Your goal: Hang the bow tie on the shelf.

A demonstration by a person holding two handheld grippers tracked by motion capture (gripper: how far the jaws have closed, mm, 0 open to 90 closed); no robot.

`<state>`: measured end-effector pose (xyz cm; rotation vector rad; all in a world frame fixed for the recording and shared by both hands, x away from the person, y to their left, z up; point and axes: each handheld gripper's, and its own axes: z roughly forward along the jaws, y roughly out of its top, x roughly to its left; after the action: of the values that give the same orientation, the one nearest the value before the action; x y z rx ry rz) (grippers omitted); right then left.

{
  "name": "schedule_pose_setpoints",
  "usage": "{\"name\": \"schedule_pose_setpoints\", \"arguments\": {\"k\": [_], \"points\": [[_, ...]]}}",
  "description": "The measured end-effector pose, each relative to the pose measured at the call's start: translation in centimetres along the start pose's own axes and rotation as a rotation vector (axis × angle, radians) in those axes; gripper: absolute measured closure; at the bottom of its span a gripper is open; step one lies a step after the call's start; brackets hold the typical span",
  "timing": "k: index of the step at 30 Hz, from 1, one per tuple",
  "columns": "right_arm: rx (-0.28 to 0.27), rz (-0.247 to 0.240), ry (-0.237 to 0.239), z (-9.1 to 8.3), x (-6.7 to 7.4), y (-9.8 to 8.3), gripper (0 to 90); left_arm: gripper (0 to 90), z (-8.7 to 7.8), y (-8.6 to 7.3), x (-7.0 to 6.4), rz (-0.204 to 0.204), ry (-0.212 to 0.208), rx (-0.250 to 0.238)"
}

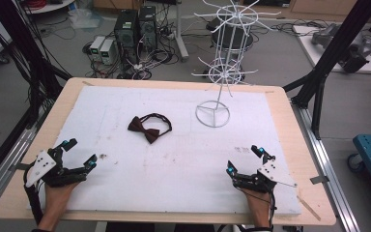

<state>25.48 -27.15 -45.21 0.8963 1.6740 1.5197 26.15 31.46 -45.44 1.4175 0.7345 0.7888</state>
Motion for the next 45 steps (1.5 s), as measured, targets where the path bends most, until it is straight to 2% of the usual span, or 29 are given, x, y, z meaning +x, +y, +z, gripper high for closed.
{"name": "schedule_pose_setpoints", "arguments": {"k": [5, 11, 23, 29, 30, 34, 36, 38, 40, 45], "points": [[-0.007, -0.005, 0.000, 0.0, -0.1, 0.0, 0.6, 7.3, 0.0, 0.0, 0.0, 0.005, -0.003, 0.006], [-0.004, 0.013, 0.008, 0.0, -0.1, 0.0, 0.6, 8.3, 0.1, 0.1, 0.1, 0.006, -0.008, 0.013], [-0.010, 0.018, 0.006, -0.1, -0.2, 0.0, 0.6, 6.5, 0.2, 0.1, 0.1, -0.006, -0.017, 0.021], [-0.009, 0.018, 0.005, -0.1, -0.2, 0.0, 0.6, 1.7, 0.5, 0.6, 0.4, -0.014, -0.046, 0.059], [-0.011, 0.019, 0.003, -0.1, -0.2, 0.0, 0.6, 1.7, 0.6, 1.1, 0.5, -0.007, -0.062, 0.069], [-0.011, 0.020, 0.005, -0.1, -0.2, 0.0, 0.6, 1.7, 1.0, 1.8, 0.7, -0.002, -0.084, 0.081], [-0.007, 0.024, 0.004, -0.1, -0.2, 0.0, 0.6, 1.7, 1.5, 2.7, 0.9, 0.026, -0.110, 0.111], [-0.007, 0.026, 0.004, -0.1, -0.2, 0.0, 0.6, 1.7, 1.7, 3.0, 0.9, 0.036, -0.115, 0.115], [-0.007, 0.025, 0.004, -0.1, -0.2, 0.0, 0.6, 1.7, 2.3, 3.9, 1.0, 0.062, -0.148, 0.147], [-0.006, 0.029, 0.004, -0.1, -0.2, 0.0, 0.6, 1.7, 3.7, 5.6, 1.1, 0.095, -0.239, 0.216]]}}
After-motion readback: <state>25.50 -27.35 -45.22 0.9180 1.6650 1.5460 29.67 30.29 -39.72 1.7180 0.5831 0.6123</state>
